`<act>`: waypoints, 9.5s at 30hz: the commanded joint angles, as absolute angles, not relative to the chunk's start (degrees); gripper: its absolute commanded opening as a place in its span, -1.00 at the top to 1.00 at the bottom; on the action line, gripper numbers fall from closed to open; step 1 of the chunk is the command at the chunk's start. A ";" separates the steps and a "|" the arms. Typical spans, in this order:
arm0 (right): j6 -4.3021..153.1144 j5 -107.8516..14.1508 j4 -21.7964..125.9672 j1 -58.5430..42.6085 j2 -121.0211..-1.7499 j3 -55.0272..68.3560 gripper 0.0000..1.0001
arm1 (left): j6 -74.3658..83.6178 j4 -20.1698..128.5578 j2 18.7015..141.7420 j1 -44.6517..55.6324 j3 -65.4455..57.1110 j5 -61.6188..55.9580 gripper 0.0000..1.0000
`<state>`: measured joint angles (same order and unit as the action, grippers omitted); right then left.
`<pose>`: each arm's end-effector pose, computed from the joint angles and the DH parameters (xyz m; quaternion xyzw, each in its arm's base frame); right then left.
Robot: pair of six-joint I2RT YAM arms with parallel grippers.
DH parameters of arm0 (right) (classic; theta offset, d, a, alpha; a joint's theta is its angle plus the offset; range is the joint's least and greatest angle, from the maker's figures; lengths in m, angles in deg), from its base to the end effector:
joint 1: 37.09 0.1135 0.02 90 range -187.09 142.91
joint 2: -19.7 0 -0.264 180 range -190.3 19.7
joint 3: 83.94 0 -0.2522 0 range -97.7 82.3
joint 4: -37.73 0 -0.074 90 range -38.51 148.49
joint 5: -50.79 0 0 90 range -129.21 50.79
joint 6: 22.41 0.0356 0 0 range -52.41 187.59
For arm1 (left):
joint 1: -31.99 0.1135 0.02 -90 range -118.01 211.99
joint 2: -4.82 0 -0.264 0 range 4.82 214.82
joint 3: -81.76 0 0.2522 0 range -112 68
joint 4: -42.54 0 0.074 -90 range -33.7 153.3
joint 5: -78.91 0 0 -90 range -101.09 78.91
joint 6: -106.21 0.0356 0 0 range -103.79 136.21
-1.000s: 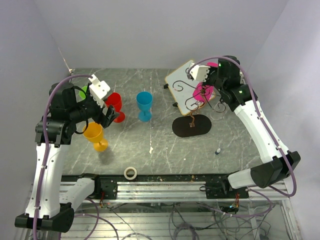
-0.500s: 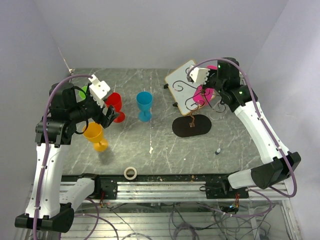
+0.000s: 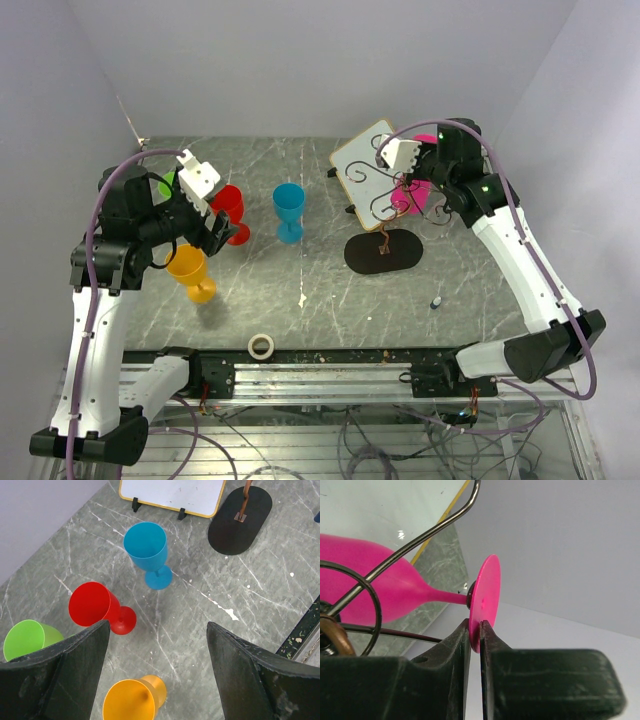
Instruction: Place the wine glass upside down on the wine glass rack
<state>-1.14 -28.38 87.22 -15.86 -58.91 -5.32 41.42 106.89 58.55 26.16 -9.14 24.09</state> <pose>0.2800 0.1016 0.4209 -0.5641 0.6345 -0.2839 0.4457 0.1536 -0.0363 0.4316 0.3694 0.7417 -0.1706 0.5331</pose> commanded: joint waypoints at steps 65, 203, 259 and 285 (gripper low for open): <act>29.03 -53.31 88.80 -27.14 -53.37 -21.08 -0.28 | 36.56 97.90 66.35 24.83 -10.85 10.09 -0.59; 93.95 -89.26 55.32 -10.99 -76.52 -20.68 0.94 | 35.97 92.68 77.44 7.64 -43.46 15.17 0.86; 24.62 -29.48 78.86 -2.82 -69.21 -21.85 1.00 | 48.48 104.39 62.14 15.05 -24.49 10.30 -0.80; 14.76 -28.88 84.01 -1.54 -62.50 -14.17 1.00 | 49.42 103.91 64.97 15.29 -25.25 12.17 -0.79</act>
